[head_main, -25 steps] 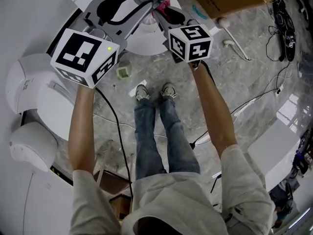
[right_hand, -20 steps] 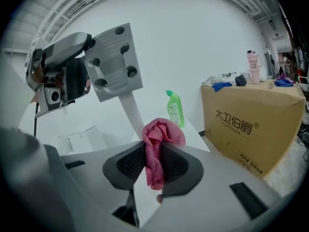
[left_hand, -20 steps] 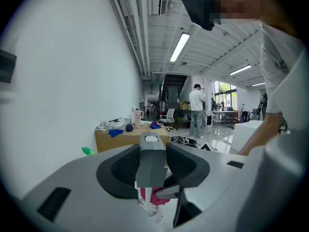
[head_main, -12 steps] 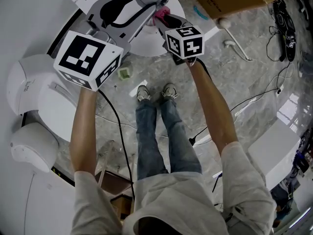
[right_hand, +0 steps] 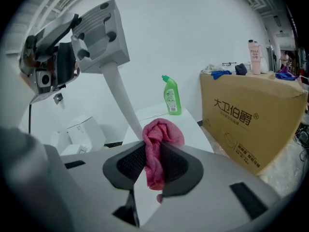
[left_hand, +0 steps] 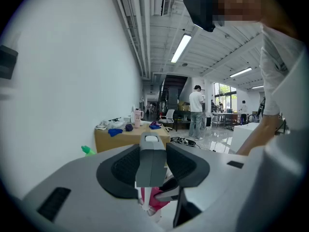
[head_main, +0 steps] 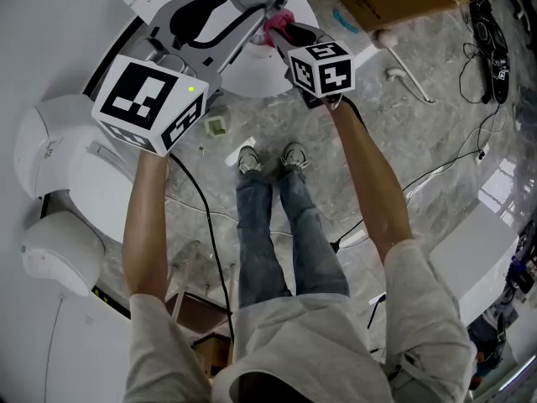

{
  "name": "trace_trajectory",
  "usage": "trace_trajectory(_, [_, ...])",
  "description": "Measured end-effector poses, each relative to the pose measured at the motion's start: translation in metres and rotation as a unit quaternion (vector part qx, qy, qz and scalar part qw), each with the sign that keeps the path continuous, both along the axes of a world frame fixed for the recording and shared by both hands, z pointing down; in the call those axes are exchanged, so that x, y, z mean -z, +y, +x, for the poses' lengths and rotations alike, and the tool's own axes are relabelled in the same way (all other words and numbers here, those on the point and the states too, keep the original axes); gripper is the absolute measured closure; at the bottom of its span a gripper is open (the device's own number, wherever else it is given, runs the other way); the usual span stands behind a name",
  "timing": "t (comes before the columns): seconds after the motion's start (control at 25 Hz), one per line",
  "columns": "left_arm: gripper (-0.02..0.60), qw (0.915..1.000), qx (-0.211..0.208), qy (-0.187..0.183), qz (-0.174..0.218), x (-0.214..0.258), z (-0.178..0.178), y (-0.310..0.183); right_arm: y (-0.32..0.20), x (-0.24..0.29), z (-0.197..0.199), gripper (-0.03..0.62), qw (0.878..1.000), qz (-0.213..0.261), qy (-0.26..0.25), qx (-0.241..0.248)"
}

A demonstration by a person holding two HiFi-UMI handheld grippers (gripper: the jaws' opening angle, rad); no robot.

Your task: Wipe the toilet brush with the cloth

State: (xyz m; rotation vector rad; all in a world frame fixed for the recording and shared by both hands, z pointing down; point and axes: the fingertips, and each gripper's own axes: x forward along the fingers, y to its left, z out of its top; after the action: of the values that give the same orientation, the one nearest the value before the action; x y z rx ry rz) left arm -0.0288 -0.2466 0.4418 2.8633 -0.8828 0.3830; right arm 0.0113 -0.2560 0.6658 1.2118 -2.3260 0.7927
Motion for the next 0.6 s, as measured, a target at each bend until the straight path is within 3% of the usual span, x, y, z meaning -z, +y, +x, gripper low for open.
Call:
trace_trajectory(0.32, [0.393,0.9999,0.007,0.007,-0.005,-0.001,-0.003,-0.001,-0.015,0.066,0.006,0.496,0.997,0.071,-0.043,-0.002])
trace_trajectory(0.6, [0.393,0.9999,0.010,0.004,-0.006,-0.001,-0.002,-0.002,-0.003,0.096,-0.005,0.496,0.992,0.082,-0.092,-0.014])
